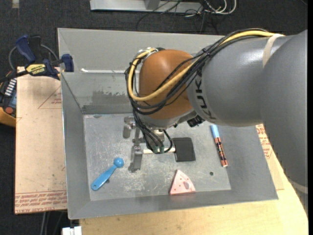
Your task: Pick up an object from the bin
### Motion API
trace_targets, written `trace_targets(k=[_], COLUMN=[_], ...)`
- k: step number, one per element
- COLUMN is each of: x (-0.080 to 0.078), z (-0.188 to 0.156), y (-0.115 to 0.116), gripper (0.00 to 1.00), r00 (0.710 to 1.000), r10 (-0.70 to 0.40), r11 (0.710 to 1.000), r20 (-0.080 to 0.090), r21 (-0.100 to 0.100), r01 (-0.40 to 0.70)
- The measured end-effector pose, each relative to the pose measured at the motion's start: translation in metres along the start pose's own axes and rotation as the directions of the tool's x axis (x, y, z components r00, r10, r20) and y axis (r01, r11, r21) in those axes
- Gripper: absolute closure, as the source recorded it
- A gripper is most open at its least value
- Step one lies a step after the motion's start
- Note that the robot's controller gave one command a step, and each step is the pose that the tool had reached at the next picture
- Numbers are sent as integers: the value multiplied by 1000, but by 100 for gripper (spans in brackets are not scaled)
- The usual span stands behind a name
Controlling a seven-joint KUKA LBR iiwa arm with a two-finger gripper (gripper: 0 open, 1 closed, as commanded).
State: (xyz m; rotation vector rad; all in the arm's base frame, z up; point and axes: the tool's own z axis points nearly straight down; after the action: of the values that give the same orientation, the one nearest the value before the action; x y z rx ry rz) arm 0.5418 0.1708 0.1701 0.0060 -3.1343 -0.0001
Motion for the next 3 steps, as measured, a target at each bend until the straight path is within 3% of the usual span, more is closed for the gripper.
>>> trace_targets(k=[1, 2, 3], x=[-2, 15, 26], z=[-4, 92, 40], y=[-1, 47, 44], gripper=[0, 0, 0], r00=[1000, 923, 936], r10=[5, -385, -352], r11=[1000, 923, 936], r20=[8, 2, 9], r21=[-1, -1, 0], r01=[-5, 385, 352])
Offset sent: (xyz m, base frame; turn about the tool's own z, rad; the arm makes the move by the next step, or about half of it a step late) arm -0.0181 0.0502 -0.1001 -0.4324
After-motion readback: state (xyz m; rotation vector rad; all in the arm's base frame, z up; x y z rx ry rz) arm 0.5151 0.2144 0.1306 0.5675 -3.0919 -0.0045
